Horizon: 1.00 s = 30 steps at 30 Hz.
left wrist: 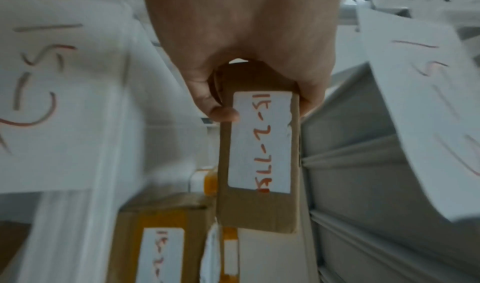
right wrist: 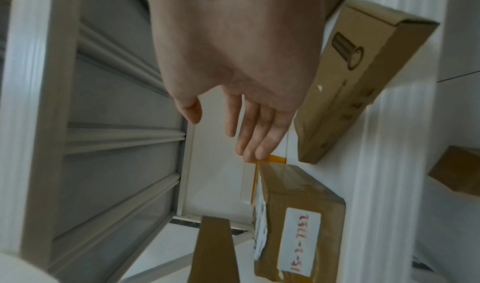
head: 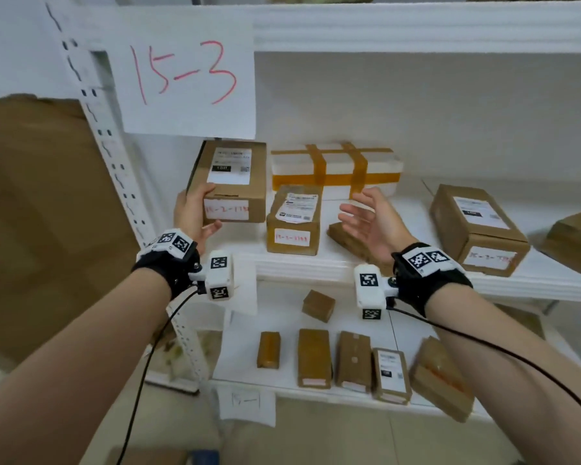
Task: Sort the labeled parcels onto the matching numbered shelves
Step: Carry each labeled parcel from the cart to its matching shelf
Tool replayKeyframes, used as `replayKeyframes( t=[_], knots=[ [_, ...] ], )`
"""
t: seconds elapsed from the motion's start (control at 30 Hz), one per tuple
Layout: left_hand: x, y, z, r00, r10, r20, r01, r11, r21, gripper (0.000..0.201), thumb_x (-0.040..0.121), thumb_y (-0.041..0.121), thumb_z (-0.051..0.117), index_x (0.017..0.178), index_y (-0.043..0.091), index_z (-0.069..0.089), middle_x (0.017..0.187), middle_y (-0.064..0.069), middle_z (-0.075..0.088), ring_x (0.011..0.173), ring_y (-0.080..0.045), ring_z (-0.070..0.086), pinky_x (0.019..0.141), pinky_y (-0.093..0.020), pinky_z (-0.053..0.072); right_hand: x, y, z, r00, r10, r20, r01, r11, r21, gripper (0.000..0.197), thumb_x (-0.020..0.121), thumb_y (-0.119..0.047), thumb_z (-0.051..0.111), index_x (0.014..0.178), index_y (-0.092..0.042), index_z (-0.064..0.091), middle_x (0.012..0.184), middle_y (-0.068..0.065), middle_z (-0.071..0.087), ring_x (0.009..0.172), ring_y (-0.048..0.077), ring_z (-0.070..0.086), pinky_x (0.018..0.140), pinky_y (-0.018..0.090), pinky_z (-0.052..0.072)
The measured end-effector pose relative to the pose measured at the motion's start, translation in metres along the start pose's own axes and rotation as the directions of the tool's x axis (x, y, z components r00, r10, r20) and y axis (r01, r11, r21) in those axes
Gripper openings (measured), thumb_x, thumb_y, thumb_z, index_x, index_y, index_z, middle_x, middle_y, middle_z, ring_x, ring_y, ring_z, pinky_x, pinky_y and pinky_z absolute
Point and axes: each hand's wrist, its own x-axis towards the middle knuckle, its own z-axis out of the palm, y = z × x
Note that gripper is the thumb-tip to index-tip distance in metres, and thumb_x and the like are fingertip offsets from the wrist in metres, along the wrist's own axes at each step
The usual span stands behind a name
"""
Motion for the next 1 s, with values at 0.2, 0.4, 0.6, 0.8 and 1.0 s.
replayKeyframes(
  t=[0.2, 0.4, 0.6, 0.8, 1.0],
  knots=[
    [0.029, -0.033, -0.033, 0.982, -0.173, -0.070, 0.172, 0.985, -0.013, 0.066, 0.068, 0.047, 0.075, 0.126, 0.018, 0.060, 0.104, -0.013, 0.075, 0.087, -0.025, 0.070, 0.048, -0.021, 0.049, -0.002, 0.019, 0.003, 0.995, 0.035, -0.092, -0.038, 0.998, -0.039, 0.036, 0.098, -0.038, 0.056, 0.126, -0.015, 0.062, 0.116, 0.009, 0.071, 0.096, 0.020, 0.070, 0.079, 0.030, 0.055],
    [0.049, -0.042, -0.031, 0.966, -0.208, -0.151, 0.229, 0.963, 0.142, 0.063, 0.067, 0.049, 0.073, 0.120, 0.018, 0.062, 0.105, -0.010, 0.074, 0.089, -0.029, 0.073, 0.050, -0.025, 0.054, -0.007, 0.033, 0.000, 0.987, 0.024, -0.161, -0.031, 0.999, -0.039, 0.028, 0.097, -0.032, 0.058, 0.118, -0.013, 0.065, 0.091, 0.002, 0.071, 0.090, 0.021, 0.065, 0.080, 0.031, 0.055],
    [0.053, -0.045, -0.026, 0.984, -0.153, -0.090, 0.174, 0.935, 0.310, 0.085, 0.065, 0.060, 0.078, 0.132, 0.012, 0.057, 0.126, -0.010, 0.065, 0.094, -0.020, 0.067, 0.075, -0.033, 0.061, -0.020, 0.047, 0.004, 0.980, 0.009, -0.198, -0.026, 0.996, -0.084, 0.027, 0.098, -0.029, 0.057, 0.119, -0.013, 0.063, 0.086, 0.003, 0.068, 0.078, 0.018, 0.065, 0.073, 0.029, 0.054],
    [0.050, -0.051, -0.039, 0.960, -0.143, -0.240, 0.248, 0.830, 0.499, 0.103, 0.042, 0.085, 0.063, 0.121, 0.018, 0.063, 0.108, -0.009, 0.072, 0.093, -0.031, 0.070, 0.089, -0.045, 0.055, -0.032, 0.060, 0.010, 0.975, 0.042, -0.220, -0.065, 0.993, -0.096, 0.022, 0.097, -0.030, 0.058, 0.110, -0.015, 0.067, 0.090, 0.004, 0.070, 0.077, 0.017, 0.066, 0.072, 0.027, 0.055],
    [0.017, -0.051, -0.043, 0.954, -0.039, -0.298, 0.182, 0.864, 0.469, 0.080, 0.074, 0.054, 0.067, 0.130, 0.003, 0.042, 0.121, -0.010, 0.061, 0.099, -0.028, 0.061, 0.091, -0.037, 0.050, -0.046, 0.081, 0.016, 0.977, 0.084, -0.197, -0.105, 0.990, -0.096, 0.020, 0.096, -0.028, 0.058, 0.106, -0.014, 0.068, 0.094, 0.006, 0.070, 0.079, 0.017, 0.066, 0.073, 0.028, 0.054]
  ],
)
